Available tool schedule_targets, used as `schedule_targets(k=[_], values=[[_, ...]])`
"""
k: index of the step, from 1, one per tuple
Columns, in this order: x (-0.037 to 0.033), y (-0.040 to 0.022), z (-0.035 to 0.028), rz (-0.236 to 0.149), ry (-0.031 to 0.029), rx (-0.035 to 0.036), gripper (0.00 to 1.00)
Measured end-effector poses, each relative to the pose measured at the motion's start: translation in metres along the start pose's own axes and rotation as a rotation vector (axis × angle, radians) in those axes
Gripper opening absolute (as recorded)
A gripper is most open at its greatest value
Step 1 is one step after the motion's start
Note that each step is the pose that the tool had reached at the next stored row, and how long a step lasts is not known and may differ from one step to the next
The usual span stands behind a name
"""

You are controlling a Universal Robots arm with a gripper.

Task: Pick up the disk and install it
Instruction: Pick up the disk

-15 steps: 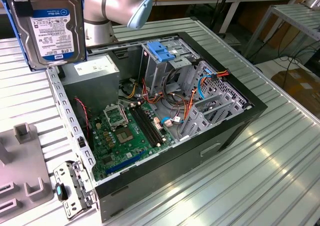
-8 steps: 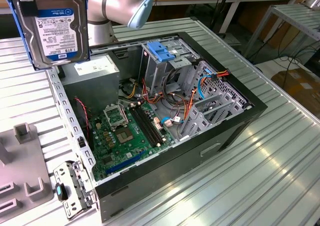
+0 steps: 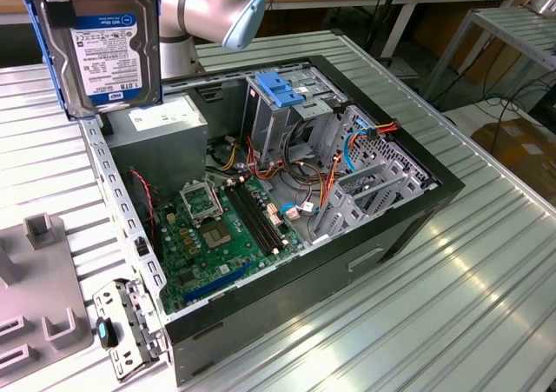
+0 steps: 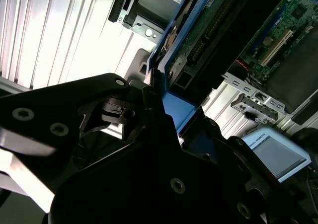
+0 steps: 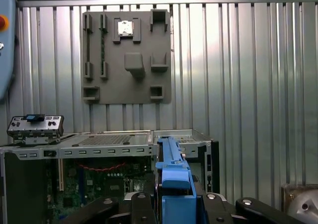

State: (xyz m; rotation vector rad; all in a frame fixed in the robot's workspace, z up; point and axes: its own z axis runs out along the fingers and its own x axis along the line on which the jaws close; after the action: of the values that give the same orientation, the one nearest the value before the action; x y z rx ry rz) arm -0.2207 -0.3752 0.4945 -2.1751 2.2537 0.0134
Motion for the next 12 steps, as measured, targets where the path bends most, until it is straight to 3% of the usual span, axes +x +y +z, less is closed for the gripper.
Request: schedule_targets(k=[5, 12], values=[[-0.0002, -0.0054, 0.0000, 0.000, 0.0000, 0.0000, 0.37], [0.0045, -0.0073, -0.0001, 0.000, 0.0000, -0.0001, 0.37]])
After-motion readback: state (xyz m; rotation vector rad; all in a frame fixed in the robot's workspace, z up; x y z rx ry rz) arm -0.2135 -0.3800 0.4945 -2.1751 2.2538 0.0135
